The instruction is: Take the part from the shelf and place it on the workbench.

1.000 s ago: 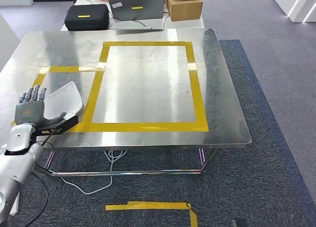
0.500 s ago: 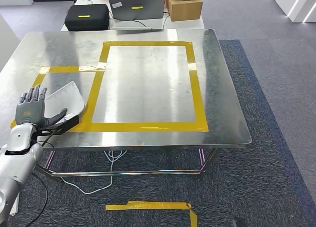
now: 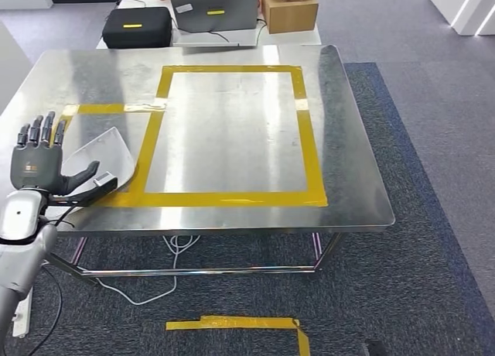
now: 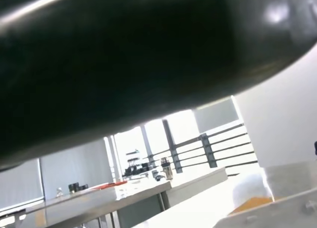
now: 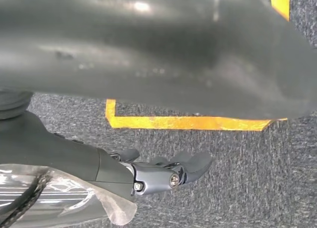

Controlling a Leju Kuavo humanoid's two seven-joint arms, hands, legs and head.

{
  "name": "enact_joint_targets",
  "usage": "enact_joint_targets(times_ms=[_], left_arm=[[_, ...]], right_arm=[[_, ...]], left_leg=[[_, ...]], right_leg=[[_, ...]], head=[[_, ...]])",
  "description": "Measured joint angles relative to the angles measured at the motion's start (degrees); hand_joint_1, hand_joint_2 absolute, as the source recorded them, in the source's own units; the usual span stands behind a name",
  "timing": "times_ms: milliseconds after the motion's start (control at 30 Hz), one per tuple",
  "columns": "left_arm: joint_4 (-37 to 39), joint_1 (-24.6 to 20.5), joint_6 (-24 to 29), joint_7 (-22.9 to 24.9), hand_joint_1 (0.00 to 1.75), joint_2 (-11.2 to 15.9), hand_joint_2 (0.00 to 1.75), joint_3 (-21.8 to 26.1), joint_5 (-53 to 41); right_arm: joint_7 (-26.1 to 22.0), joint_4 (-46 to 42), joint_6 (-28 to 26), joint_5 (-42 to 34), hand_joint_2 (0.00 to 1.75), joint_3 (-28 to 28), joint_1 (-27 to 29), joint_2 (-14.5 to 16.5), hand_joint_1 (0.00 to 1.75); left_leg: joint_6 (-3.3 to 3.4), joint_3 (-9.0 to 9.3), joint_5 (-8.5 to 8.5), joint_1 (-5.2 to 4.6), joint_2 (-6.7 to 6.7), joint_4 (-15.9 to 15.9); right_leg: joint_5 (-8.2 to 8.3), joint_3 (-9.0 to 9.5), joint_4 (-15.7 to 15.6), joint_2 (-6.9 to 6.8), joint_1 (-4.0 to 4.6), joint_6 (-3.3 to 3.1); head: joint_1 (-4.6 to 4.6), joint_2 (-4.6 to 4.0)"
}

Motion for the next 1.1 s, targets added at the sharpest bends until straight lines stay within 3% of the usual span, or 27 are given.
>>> enact_joint_targets(times_ms=[167,233,333,367,400,433,533,600,700,733,800,867,900,933,967,1033,1100], left_arm=[[-1.3,-0.2,-1.3,0.2,0.0,0.9,0.0,0.0,-1.0],[-1.7,-0.5,-1.4,0.2,0.0,1.4,0.0,0.0,-0.9],[-2.1,-0.5,-1.6,0.2,0.0,1.8,0.0,0.0,-0.3],[-2.2,-0.3,-1.8,0.1,0.0,2.0,0.0,0.0,-0.1],[-2.3,0.0,-2.0,0.1,0.0,2.2,0.0,0.0,0.1],[-2.5,0.3,-2.3,0.0,0.0,2.4,0.0,0.1,0.3],[-3.1,0.6,-2.9,0.0,0.0,3.0,0.0,0.1,0.7],[-3.5,0.7,-3.0,0.0,0.0,3.4,0.0,0.2,0.7],[-3.8,0.8,-3.2,0.0,0.0,3.9,0.0,0.2,0.8],[-3.8,0.9,-3.3,0.0,0.0,4.1,0.0,0.2,0.9],[-3.8,0.9,-3.8,0.0,0.0,4.3,0.0,0.2,1.1],[-3.8,1.1,-4.1,0.1,0.0,4.4,0.0,0.3,1.3],[-3.8,1.2,-4.2,0.1,0.0,4.4,0.0,0.2,1.4],[-3.8,1.3,-4.3,0.1,0.0,4.4,0.0,0.2,1.4],[-3.8,1.3,-4.3,0.1,0.0,4.4,0.0,0.2,1.5],[-3.9,1.3,-4.3,0.1,0.0,4.6,0.0,0.3,1.9],[-4.0,1.3,-4.2,0.1,0.0,4.9,0.0,0.4,2.4]], right_arm=[[0.2,0.0,-0.2,0.0,0.0,0.0,-0.3,0.7,0.0],[0.3,0.0,-0.4,0.0,0.0,0.0,-0.5,0.8,0.0],[0.5,0.0,-0.6,0.0,0.0,0.0,-0.5,1.0,0.0],[0.5,0.0,-0.8,0.0,0.0,0.0,-0.5,1.0,0.0],[0.5,0.0,-0.9,0.0,0.0,0.0,-0.5,1.0,0.0],[0.5,0.0,-1.1,0.0,0.0,0.0,-0.5,1.0,0.0],[0.6,0.0,-1.3,0.1,0.0,0.0,-0.5,1.1,0.0],[0.6,0.0,-1.4,0.1,0.0,0.0,-0.6,1.2,0.0],[0.7,0.0,-1.4,0.2,0.0,0.0,-0.6,1.5,0.0],[0.7,0.0,-1.4,0.2,0.0,0.0,-0.6,1.5,0.0],[0.7,0.0,-1.4,0.2,0.0,0.0,-0.7,1.6,0.0],[0.8,0.0,-1.5,0.2,0.0,0.0,-0.7,1.6,0.0],[0.8,0.0,-1.5,0.2,0.0,0.0,-0.7,1.6,0.0],[0.9,0.0,-1.5,0.2,0.0,0.0,-0.7,1.7,0.0],[0.9,0.0,-1.5,0.2,0.0,0.0,-0.7,1.7,0.0],[0.9,0.0,-1.5,0.2,0.0,0.0,-0.8,1.9,0.0],[0.9,0.0,-1.6,0.3,0.0,0.0,-0.8,2.0,0.0]], left_leg=[[0.91,-0.07,0.43,-0.07,0.02,-0.2],[1.57,-0.02,1.06,0.25,0.06,-0.9],[1.98,-0.45,1.57,0.36,-0.06,-1.3],[1.94,-0.61,1.67,0.36,-0.13,-1.2],[1.84,-0.74,1.77,0.38,-0.2,-1.2],[1.69,-0.86,1.86,0.45,-0.27,-1.1],[0.89,-1.47,1.95,0.66,-0.54,-0.4],[-0.03,-2.08,2.26,0.57,-0.77,0.1],[-1.14,-2.63,2.27,0.66,-0.93,0.6],[-1.45,-3.04,1.15,0.75,-0.91,1.6],[-1.99,-5.0,-3.35,0.88,-0.87,7.3],[-2.28,-7.08,-7.43,0.93,-0.88,14.7],[-2.28,-7.07,-7.88,0.93,-0.88,16.3],[-2.18,-6.05,-7.24,0.92,-0.88,15.8],[-1.99,-4.02,-5.83,0.91,-0.88,13.2],[-1.39,1.47,-3.33,0.76,-0.87,4.8],[-0.89,4.57,-2.76,0.46,-0.89,-0.6]], right_leg=[[0.23,-0.14,0.0,0.08,-0.18,0.75],[-1.36,-1.16,1.7,0.86,-0.15,1.01],[-6.51,-5.71,11.5,2.02,-0.21,1.21],[-7.31,-7.11,14.5,2.11,-0.25,1.31],[-7.04,-7.71,15.7,2.13,-0.29,1.41],[-5.57,-7.19,14.6,2.13,-0.38,1.49],[-0.72,-2.08,4.5,2.4,-0.65,1.57],[-0.29,-0.53,1.5,2.72,-0.6,1.19],[0.39,-1.09,1.4,2.65,-0.61,-0.11],[0.73,-1.39,1.3,2.56,-0.67,-0.65],[1.48,-2.3,1.2,2.35,-0.68,-1.51],[2.27,-3.42,1.3,2.22,-0.54,-1.85],[2.69,-3.97,1.3,2.18,-0.47,-1.86],[3.08,-4.47,1.3,2.14,-0.41,-1.84],[3.45,-4.9,1.3,2.12,-0.34,-1.77],[4.13,-5.55,1.3,2.11,-0.2,-1.47],[4.88,-5.96,1.3,2.12,-0.11,-0.86]], head=[[-0.01,0.0],[0.05,0.0],[0.15,0.0],[0.14,0.0],[0.14,0.0],[0.14,0.0],[0.18,0.0],[0.21,0.0],[0.2,0.0],[0.18,0.0],[0.09,0.0],[0.09,0.0],[0.09,0.0],[0.09,0.0],[0.09,0.0],[0.1,0.0],[0.12,0.0]])
